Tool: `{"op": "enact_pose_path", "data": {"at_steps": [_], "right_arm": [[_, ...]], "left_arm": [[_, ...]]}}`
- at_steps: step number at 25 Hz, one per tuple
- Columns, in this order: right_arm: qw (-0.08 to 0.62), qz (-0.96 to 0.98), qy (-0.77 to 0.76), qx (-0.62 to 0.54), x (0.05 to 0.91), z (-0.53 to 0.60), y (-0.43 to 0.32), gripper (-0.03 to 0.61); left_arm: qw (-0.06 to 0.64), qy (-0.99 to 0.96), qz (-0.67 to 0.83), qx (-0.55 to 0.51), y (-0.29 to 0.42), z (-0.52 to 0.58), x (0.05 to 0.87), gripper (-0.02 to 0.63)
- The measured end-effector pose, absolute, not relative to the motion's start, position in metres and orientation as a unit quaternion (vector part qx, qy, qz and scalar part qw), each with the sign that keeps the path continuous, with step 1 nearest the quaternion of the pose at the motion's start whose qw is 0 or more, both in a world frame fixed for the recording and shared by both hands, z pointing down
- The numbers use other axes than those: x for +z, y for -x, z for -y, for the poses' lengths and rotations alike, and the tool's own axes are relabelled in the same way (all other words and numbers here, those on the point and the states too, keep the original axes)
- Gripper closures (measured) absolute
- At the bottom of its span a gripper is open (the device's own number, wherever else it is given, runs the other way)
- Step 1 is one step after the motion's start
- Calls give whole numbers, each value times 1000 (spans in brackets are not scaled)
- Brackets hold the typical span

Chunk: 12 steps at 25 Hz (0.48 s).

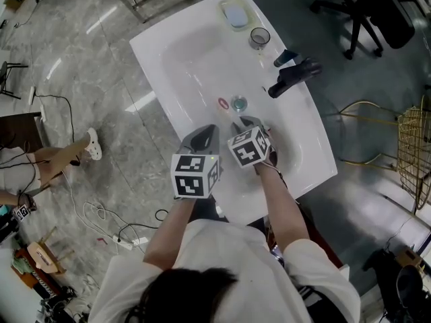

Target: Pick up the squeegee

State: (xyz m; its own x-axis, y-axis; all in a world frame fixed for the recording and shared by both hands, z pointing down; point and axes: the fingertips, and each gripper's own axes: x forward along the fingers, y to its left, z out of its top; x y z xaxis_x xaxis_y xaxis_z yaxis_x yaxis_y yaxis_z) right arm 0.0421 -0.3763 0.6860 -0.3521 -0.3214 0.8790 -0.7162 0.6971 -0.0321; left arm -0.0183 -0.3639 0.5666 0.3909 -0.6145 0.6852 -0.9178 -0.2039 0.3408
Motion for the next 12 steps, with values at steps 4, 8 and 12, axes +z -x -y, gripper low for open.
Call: {"op": "enact_pose_path", "data": {"at_steps": [4,8,12], "right_arm": [[455,796,-341,208,672,377,-46,474],[441,796,-356,211,663,373,-52,474],[427,797,-372,209,650,367,-58,474]], "left_arm": [[369,-750,510,204,17,360,563,584],[366,-754,506,204,13,355,562,584],[360,-759,503,202,9,349,557,584]]}}
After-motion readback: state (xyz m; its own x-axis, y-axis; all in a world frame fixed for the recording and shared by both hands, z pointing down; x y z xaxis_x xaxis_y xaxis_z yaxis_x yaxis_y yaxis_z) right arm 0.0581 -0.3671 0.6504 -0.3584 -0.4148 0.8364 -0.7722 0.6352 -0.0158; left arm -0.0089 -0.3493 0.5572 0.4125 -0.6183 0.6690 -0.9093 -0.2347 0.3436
